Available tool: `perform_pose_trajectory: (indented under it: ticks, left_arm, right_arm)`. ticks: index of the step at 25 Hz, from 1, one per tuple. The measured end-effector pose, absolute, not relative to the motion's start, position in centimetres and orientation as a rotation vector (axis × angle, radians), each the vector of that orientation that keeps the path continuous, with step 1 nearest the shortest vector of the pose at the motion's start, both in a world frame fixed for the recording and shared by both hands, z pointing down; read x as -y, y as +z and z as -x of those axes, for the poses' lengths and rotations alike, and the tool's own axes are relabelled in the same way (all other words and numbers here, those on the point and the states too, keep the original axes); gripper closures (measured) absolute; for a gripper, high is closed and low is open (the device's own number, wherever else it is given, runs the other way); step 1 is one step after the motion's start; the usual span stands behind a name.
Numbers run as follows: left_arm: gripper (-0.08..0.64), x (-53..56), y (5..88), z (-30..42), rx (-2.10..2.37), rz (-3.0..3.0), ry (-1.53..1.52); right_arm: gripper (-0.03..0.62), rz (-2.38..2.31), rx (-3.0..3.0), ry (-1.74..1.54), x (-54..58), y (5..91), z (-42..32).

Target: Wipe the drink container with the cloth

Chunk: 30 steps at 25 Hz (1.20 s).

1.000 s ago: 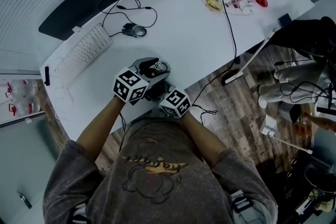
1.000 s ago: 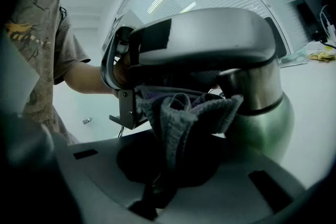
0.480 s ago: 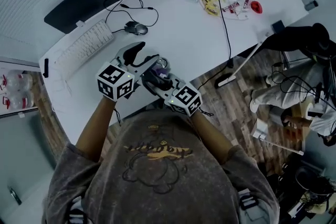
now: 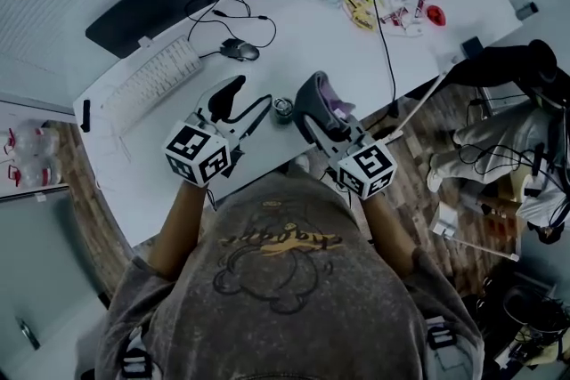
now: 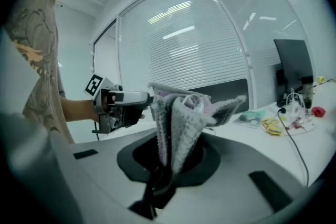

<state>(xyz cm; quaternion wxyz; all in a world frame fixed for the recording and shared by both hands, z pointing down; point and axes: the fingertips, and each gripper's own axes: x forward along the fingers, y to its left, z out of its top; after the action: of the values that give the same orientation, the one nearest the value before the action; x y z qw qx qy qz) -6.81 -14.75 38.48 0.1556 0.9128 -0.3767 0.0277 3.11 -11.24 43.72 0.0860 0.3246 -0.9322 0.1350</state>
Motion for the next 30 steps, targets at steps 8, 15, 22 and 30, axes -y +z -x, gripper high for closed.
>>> perform_pose_trajectory:
  ticks: [8, 15, 22, 30]
  left_arm:
    - [0.321, 15.2, 41.2, 6.9, 1.149, -2.641, 0.186]
    - [0.517, 16.1, 43.7, 8.4, 1.281, -2.582, 0.261]
    - [0.531, 15.8, 45.3, 8.4, 1.309, -2.540, 0.265]
    - [0.532, 15.5, 45.0, 8.3, 1.314, -2.536, 0.238]
  right_arm:
    - [0.540, -1.370, 2.693, 0.338, 13.1, 42.4, -9.5]
    - [0.540, -1.435, 2.685, 0.333, 13.7, 43.6, -9.4]
    - [0.540, -1.416, 2.672, 0.321, 13.9, 45.3, -8.3]
    - [0.541, -1.424, 2.654, 0.304, 14.2, 45.7, -8.1]
